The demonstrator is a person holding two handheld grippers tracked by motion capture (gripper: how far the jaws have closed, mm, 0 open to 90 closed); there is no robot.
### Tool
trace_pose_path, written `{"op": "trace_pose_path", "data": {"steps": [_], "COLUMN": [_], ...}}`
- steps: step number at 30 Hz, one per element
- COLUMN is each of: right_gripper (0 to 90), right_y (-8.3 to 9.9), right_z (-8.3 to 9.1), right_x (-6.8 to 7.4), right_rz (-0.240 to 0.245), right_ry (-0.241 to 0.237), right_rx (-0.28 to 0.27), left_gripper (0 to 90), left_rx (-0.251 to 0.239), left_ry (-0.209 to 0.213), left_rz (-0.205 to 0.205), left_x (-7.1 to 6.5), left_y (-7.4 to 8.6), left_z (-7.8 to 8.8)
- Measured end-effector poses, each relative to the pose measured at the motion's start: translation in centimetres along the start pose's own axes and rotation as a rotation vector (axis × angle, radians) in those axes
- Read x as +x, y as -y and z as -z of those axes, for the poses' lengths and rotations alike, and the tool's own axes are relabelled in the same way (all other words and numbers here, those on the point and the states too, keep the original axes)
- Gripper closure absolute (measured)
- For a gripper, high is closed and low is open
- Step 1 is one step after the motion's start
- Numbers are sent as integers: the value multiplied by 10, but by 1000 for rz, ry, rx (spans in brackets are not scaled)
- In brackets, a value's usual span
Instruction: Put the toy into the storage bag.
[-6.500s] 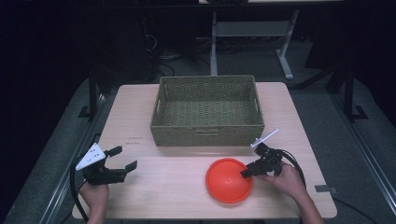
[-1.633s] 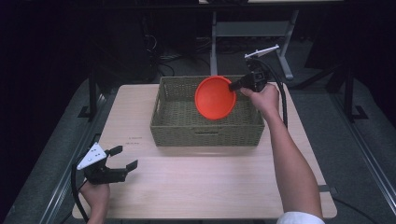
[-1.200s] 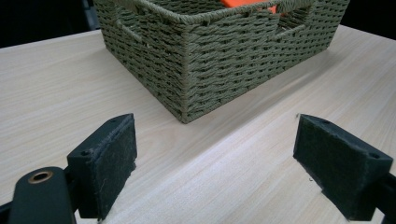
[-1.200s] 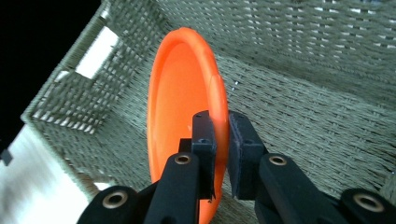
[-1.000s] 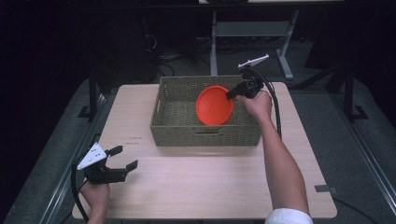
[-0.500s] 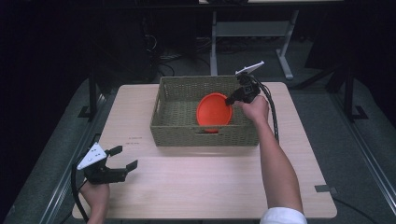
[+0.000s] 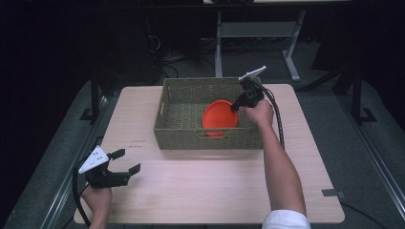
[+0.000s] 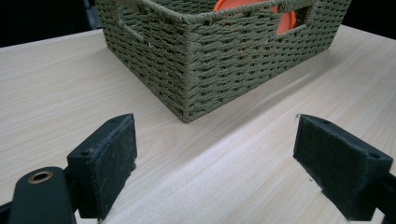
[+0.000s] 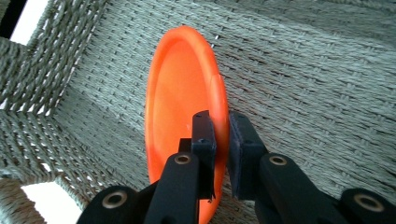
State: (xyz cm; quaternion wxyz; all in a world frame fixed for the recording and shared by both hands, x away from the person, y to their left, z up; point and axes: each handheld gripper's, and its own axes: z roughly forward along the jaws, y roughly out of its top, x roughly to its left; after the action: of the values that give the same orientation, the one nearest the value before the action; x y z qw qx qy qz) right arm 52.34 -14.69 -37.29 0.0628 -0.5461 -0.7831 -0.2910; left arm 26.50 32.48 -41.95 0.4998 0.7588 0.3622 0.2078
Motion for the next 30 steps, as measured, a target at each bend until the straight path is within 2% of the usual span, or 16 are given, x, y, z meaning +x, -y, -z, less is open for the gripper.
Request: {"op": "trace_pose_path", "data": {"steps": [5,7,9,13,15,17,19,22,26,30], "right_gripper": [808,797,740,686,654,634,608,572,525,480], "right_y": [0,0,0,0,1,1,3,5,12,15], "right_z": [-1,-2,-2,-1,0,2,5,11,19,26], "right_x": [1,1,2,0,-2,-2,-4,-6,-11,-12], "right_rz": [-4,3,-3,-15,-24,-21,-39,-39,-45,-37], "right_ry": [23,59,83,94,78,100,51,20,-1,-32], "right_rx": [13,31,39,41,40,32,15,-27,-71,-86], "left_gripper": [127,126,126,127,126,127,126,127,126,126], "left_rx": [-1,0,1,5,7,6,4,9,11,9], "left_ry": [1,1,2,1,2,2,2,2,4,5], "left_rz": [-1,1,1,-1,-2,0,0,2,0,-4], "left_x": [0,-1,-1,-1,-1,-1,-1,-1,-2,-2], "left_y": [0,0,0,0,0,0,0,1,1,0], "left_z": [0,0,0,0,0,0,0,0,1,0]}}
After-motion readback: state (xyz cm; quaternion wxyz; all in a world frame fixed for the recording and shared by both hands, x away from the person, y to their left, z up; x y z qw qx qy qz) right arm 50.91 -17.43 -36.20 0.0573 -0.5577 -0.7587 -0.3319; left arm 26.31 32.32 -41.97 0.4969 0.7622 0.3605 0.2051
